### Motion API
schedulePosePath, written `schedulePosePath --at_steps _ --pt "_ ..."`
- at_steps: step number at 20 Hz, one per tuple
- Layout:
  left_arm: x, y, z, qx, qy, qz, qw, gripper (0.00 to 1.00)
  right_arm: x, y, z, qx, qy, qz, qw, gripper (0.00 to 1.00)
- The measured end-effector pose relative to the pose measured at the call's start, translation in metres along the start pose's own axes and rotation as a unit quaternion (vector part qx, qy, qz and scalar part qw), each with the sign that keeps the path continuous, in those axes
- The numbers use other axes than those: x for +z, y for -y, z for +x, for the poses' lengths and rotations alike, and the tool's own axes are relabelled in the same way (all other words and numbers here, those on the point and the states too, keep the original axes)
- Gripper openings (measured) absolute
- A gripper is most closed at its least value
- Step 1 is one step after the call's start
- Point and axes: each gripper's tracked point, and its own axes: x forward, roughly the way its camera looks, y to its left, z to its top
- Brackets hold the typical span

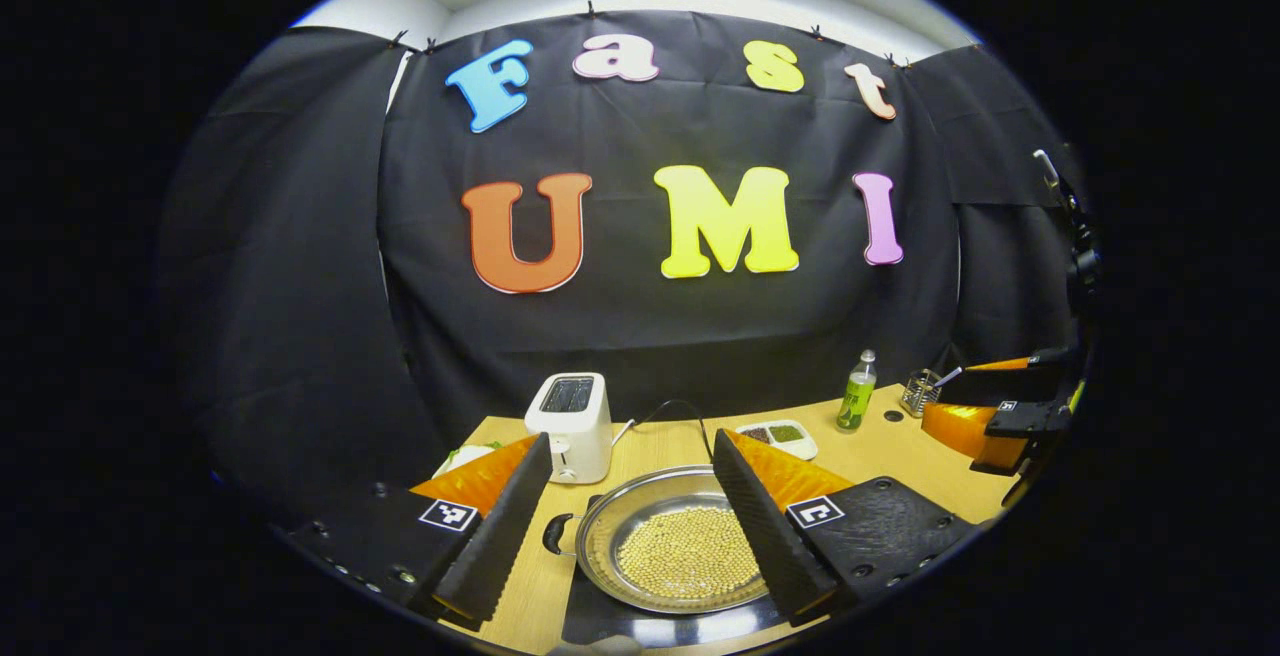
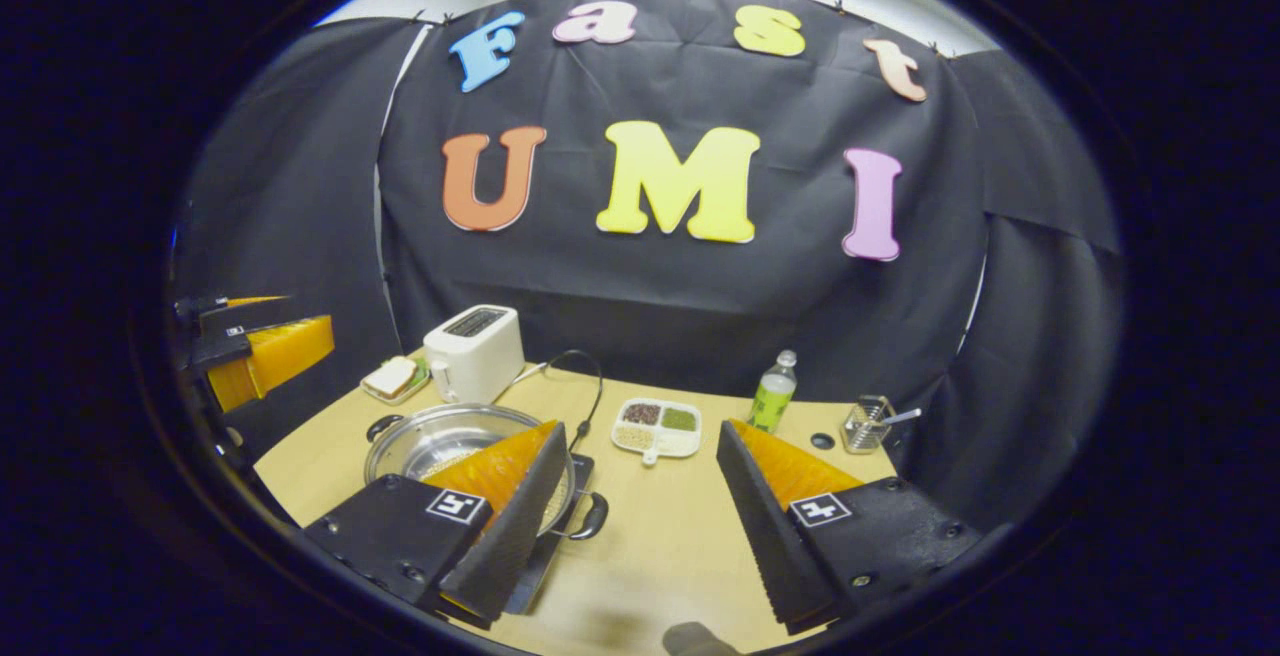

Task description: First push the handle of the pot to place it horizontally, then grasp the pot with both hands and set it on the induction cooktop.

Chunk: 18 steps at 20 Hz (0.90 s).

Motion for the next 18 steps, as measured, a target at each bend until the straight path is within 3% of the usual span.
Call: schedulePosePath --at_steps 7,13,18 --pt "0.084 0.068 -0.059 -0.015 0.079 -0.007 0.997 0.96 0.054 0.08 -0.085 -0.038 0.071 0.051 0.995 0.97" --pt "0.114 0.126 -0.093 -0.018 0.111 0.002 0.994 0.96 0.073 0.165 -0.146 -0.079 0.111 0.068 0.988 0.97" --pt "0.115 0.165 -0.116 -0.015 0.109 -0.006 0.994 0.96 0.074 0.208 -0.177 -0.079 0.12 0.073 0.987 0.97"
